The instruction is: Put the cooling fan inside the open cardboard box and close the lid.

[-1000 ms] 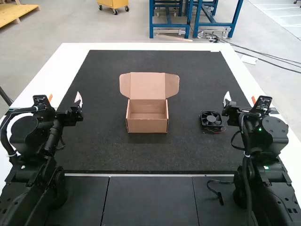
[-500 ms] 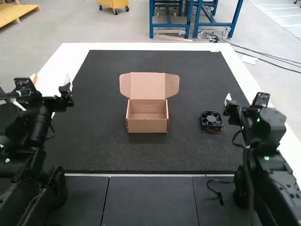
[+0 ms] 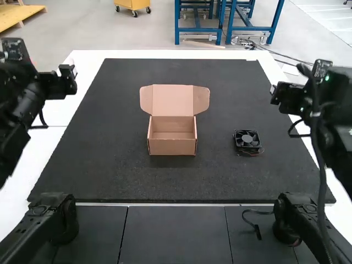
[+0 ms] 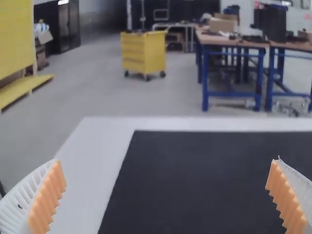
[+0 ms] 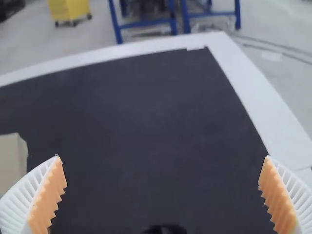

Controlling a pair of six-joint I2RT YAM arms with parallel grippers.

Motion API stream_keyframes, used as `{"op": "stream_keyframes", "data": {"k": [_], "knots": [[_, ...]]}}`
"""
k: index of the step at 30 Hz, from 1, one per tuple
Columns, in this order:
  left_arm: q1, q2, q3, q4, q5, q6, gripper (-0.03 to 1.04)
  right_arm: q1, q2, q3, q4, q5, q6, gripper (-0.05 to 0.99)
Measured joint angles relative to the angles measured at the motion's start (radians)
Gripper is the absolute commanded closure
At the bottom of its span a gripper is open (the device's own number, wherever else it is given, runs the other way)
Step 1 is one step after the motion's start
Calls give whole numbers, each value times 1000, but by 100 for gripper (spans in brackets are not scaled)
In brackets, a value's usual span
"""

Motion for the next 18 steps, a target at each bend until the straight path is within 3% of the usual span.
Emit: {"op": "stream_keyframes", "data": {"k": [4,10,14,18], "knots": [[0,93,77,-68,0,0,4,0,69,123,-170,-15,11,3],[3,220,182,-163,13,0,4,6,168,199,-327,-23,27,2],[-29,276,226,-211,66,0,4,6,238,202,-367,-24,31,2],[-92,293,231,-264,131,0,4,6,328,232,-447,-23,30,2]]}}
